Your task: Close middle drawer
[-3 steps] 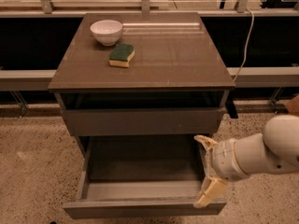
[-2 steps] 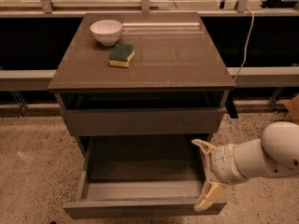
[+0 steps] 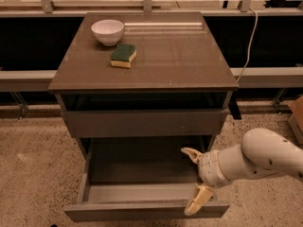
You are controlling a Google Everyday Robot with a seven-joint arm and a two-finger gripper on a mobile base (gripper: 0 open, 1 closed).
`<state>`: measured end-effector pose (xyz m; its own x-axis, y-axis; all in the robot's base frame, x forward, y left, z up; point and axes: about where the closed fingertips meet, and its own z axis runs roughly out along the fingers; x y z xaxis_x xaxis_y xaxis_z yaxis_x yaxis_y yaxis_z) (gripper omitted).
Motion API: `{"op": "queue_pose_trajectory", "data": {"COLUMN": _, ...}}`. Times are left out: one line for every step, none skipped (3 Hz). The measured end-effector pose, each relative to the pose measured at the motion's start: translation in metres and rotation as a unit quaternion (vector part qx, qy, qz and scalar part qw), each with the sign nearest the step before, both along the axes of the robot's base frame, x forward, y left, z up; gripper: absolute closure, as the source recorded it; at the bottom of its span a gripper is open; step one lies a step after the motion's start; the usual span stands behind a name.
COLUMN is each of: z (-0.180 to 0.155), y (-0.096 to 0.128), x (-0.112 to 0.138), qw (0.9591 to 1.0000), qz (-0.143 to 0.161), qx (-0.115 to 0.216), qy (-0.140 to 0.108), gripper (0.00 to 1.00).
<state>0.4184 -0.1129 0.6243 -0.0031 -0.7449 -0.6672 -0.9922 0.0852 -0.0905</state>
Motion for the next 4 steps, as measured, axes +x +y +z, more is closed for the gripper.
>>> {"op": "queue_pose_trajectory", "data": {"z": -0.054, "y": 0.018, "x": -0.006, "qw": 0.9999, "qz": 0.016, "qx": 0.008, "qy": 0.000, "gripper": 0.00}}
{"op": "queue_pose_trajectory", "data": {"z": -0.092, "y": 0.030, "x": -0.007, "qw": 0.9989, "qz": 0.029, "qx": 0.017, "qy": -0.034, "gripper": 0.00}}
{"op": "queue_pose_trajectory", "data": {"z": -0.093, "y": 0.030, "x": -0.007, "qw": 0.9989, "qz": 0.030, "qx": 0.017, "qy": -0.033, "gripper": 0.00}}
{"op": "queue_pose_trajectory", "data": {"z": -0.106, "y": 0.043, "x": 0.000, "qw": 0.9978, "qz": 0.040, "qx": 0.040, "qy": -0.034, "gripper": 0.00}}
